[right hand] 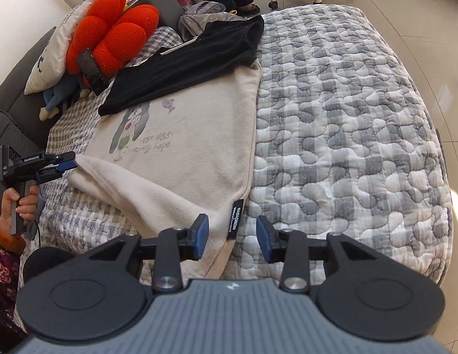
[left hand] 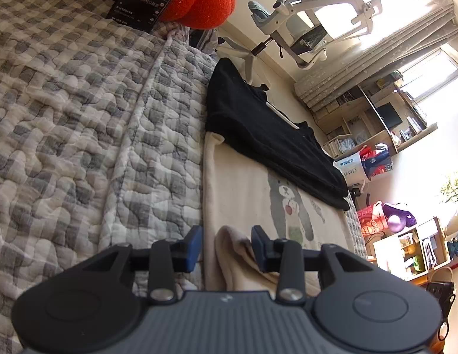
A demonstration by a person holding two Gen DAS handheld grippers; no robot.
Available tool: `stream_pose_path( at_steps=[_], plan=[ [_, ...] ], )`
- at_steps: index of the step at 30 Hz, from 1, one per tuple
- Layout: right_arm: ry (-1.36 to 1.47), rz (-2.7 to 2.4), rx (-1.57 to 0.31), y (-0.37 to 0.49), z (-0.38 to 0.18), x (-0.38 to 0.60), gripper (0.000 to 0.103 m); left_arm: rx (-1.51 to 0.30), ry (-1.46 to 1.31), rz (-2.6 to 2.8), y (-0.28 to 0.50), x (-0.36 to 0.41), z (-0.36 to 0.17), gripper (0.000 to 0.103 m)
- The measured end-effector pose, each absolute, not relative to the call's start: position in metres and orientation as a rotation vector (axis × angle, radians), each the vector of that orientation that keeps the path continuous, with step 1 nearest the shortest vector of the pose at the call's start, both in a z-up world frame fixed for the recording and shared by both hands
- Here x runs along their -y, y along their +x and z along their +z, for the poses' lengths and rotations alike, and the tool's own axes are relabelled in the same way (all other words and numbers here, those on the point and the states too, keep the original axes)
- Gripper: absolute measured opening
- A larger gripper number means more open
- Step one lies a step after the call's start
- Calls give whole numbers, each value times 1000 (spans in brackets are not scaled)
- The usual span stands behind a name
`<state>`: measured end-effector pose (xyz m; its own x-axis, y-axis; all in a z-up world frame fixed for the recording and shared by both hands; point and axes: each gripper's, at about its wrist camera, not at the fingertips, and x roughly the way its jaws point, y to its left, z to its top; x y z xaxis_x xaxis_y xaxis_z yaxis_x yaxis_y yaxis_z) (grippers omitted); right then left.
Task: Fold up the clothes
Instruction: 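Grasp the beige sweatshirt hem with both grippers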
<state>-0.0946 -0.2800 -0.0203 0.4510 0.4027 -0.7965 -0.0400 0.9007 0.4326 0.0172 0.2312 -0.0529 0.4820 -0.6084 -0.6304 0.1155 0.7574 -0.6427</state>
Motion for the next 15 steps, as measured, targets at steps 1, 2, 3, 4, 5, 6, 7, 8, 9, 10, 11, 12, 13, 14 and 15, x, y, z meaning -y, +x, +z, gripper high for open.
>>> stream_pose_path(
  at_steps=[1, 2, 3, 4, 5, 6, 7, 8, 9, 10, 11, 12, 13, 14, 15],
  plan=[
    [383, 288, -1091, -97, -22, 279, 40, -976, -565, -475, 17, -230, -53, 37],
    [387, 295, -1108, -100, -23, 278, 40, -970, -556, -481, 17, -229, -53, 37],
    [391, 299, -1124, -102, -25, 277, 40, -965, -546, -486, 16, -228, -52, 37],
    [393, 297, -1138, -103, -27, 274, 41, -957, -535, -492, 15, -226, -51, 37],
    [397, 296, -1147, -104, -28, 272, 41, -949, -522, -498, 14, -225, -51, 37],
    [403, 293, -1145, -104, -27, 270, 42, -942, -506, -504, 13, -223, -50, 37],
    [414, 292, -1147, -105, -27, 269, 42, -940, -495, -509, 13, -222, -50, 37],
    [433, 298, -1159, -105, -27, 268, 42, -938, -483, -513, 12, -221, -50, 37],
    [437, 308, -1171, -105, -27, 266, 42, -937, -471, -514, 11, -220, -50, 37],
    [424, 315, -1180, -105, -26, 262, 42, -937, -459, -518, 11, -219, -50, 37],
    [414, 319, -1188, -106, -26, 259, 42, -937, -448, -521, 10, -219, -51, 37],
    [408, 319, -1191, -106, -26, 256, 42, -938, -444, -523, 10, -219, -51, 37],
    [408, 318, -1195, -105, -27, 253, 42, -939, -444, -524, 10, -219, -52, 37],
    [419, 315, -1196, -105, -29, 252, 42, -940, -445, -524, 10, -219, -52, 36],
    [423, 310, -1192, -105, -29, 251, 42, -941, -444, -520, 9, -219, -52, 36]
  ],
)
